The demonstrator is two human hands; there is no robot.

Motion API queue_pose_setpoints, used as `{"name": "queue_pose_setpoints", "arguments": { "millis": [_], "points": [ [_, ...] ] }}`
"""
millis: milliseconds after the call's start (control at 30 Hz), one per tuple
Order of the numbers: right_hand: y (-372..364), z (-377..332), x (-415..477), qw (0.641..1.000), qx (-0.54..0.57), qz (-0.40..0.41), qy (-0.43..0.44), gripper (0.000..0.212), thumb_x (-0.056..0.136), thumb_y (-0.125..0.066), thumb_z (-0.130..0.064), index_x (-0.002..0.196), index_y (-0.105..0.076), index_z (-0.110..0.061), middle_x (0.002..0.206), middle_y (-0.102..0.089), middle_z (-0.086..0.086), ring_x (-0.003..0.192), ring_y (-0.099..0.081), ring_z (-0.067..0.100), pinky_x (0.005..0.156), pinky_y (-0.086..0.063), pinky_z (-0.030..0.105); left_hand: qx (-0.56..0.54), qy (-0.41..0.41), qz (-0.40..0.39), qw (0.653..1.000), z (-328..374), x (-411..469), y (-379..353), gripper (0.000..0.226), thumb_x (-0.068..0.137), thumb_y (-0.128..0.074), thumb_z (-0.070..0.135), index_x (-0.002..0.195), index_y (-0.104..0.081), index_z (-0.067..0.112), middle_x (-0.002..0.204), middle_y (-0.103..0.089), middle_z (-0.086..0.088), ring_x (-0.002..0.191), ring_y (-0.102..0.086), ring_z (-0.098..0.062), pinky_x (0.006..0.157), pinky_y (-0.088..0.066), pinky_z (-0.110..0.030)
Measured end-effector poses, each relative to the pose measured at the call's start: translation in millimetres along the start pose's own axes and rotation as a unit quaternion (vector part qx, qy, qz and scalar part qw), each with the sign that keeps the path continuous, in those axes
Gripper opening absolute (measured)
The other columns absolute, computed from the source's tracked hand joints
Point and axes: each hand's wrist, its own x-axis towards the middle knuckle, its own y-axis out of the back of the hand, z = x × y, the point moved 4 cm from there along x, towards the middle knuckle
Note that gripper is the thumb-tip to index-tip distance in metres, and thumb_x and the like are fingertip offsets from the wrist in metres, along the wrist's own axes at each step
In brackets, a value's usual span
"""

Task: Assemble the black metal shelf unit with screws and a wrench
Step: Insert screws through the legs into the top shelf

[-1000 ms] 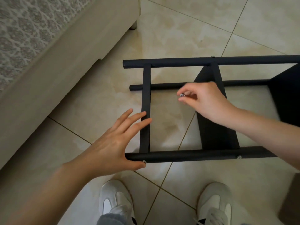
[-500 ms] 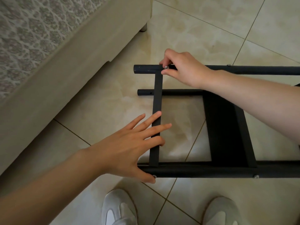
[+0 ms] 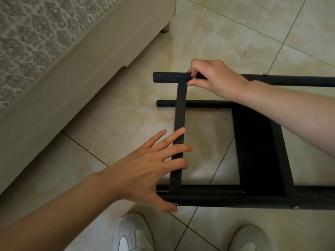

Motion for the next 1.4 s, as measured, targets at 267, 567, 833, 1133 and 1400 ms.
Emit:
{"name": "queue_pose_setpoints", "arguments": {
  "millis": [267,567,833,1133,1400],
  "points": [
    [0,2,-1,1.0,0.018,0.019,0.002,0.026,0.093,-0.066,-0.023,0.092,-0.042,-0.013,0.103,-0.068,0.018,0.088,-0.064,0.035,0.079,-0.052,0.049,-0.004,0.011,-0.015,1.0,-3,0,1,0.079,0.072,-0.048,0.089,0.132,-0.046,0.038,0.162,-0.022,0.01,0.153,0.02,-0.016,0.121,0.014,-0.041],
    [3,10,-3,0.999,-0.014,0.044,-0.014,0.027,0.094,-0.064,-0.031,0.097,-0.046,-0.012,0.101,-0.071,0.012,0.087,-0.066,0.035,0.075,-0.053,0.047,-0.186,0.13,0.107,0.968,-28,22,30,0.063,0.088,-0.052,0.071,0.137,-0.054,0.03,0.16,-0.032,0.013,0.154,-0.001,-0.005,0.126,-0.008,-0.046],
    [7,15,-5,0.996,0.029,0.063,-0.054,0.02,0.096,-0.061,-0.031,0.094,-0.045,-0.02,0.09,-0.069,0.01,0.081,-0.065,0.028,0.072,-0.053,0.048,-0.072,0.359,0.169,0.915,-102,101,62,0.079,0.089,-0.058,0.062,0.15,-0.037,0.017,0.155,-0.04,-0.005,0.154,-0.015,-0.023,0.126,-0.006,-0.045],
    [2,22,-8,0.987,-0.095,0.108,-0.069,0.033,0.103,-0.046,-0.037,0.104,-0.049,-0.004,0.069,-0.055,0.0,0.063,-0.058,0.032,0.055,-0.04,0.037,0.007,0.406,0.131,0.905,-106,134,58,0.037,0.093,-0.044,0.05,0.104,-0.04,0.015,0.117,-0.051,-0.011,0.118,-0.04,-0.034,0.104,-0.031,-0.046],
    [0,18,-11,0.987,-0.104,0.113,-0.053,0.034,0.103,-0.044,-0.038,0.102,-0.048,-0.004,0.07,-0.06,0.003,0.058,-0.056,0.028,0.054,-0.044,0.04,0.024,0.43,0.102,0.897,-103,141,54,0.027,0.096,-0.041,0.04,0.099,-0.033,0.015,0.106,-0.036,-0.008,0.106,-0.032,-0.029,0.086,-0.024,-0.042]
  ]
}}
